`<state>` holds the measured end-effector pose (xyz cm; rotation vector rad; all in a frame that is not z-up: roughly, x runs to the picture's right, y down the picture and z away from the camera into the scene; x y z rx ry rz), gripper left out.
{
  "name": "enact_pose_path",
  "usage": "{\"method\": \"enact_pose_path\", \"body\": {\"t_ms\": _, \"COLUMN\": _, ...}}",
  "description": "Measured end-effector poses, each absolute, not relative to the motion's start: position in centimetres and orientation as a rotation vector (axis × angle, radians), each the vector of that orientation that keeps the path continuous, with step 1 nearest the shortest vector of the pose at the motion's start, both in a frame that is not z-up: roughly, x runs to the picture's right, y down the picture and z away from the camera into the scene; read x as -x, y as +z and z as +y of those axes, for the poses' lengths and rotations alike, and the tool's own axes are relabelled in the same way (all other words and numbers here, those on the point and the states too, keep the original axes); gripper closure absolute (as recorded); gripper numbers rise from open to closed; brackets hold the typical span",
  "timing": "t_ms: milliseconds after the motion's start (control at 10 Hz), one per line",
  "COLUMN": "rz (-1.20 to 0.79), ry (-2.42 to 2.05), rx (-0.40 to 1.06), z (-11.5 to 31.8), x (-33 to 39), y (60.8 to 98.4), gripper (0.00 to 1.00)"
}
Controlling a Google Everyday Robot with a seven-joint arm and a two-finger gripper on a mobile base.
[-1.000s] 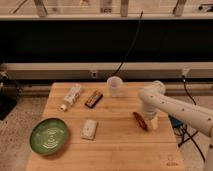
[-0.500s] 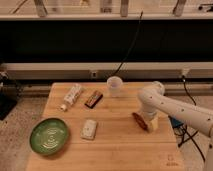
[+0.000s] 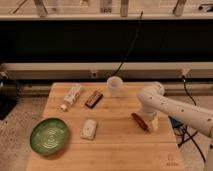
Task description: Drag the pepper across the table
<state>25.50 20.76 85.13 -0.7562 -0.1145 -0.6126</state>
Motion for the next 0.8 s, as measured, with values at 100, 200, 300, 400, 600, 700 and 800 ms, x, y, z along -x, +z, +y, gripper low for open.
{"method": "enact_pose_path", "body": {"t_ms": 100, "rz": -0.116, "ry": -0.618, "rx": 0.759, "z": 20.86, "x": -25.61, "y": 85.04, "gripper": 0.2}}
{"method": "enact_pose_path", "body": {"t_ms": 200, "rz": -0.117, "ry": -0.622, "rx": 0.758, "z": 20.76, "x": -25.48, "y": 85.07, "gripper": 0.2}}
{"method": "enact_pose_path", "body": {"t_ms": 300, "rz": -0.117, "ry": -0.622, "rx": 0.759, "z": 20.78, "x": -25.56, "y": 85.08, "gripper": 0.2}}
{"method": "enact_pose_path", "body": {"t_ms": 400, "rz": -0.117, "ry": -0.623, "rx": 0.761, "z": 20.9, "x": -25.67, "y": 85.02, "gripper": 0.2}}
{"method": "enact_pose_path", "body": {"t_ms": 600, "rz": -0.118, "ry": -0.626, "rx": 0.764, "z": 21.07, "x": -25.75, "y": 84.96, "gripper": 0.2}}
{"method": "enact_pose_path", "body": {"t_ms": 700, "rz": -0.119, "ry": -0.63, "rx": 0.766, "z": 21.11, "x": -25.82, "y": 84.9, "gripper": 0.22}}
{"method": "enact_pose_path", "body": {"t_ms": 800, "rz": -0.121, "ry": -0.639, "rx": 0.766, "z": 21.05, "x": -25.83, "y": 84.87, "gripper": 0.26}}
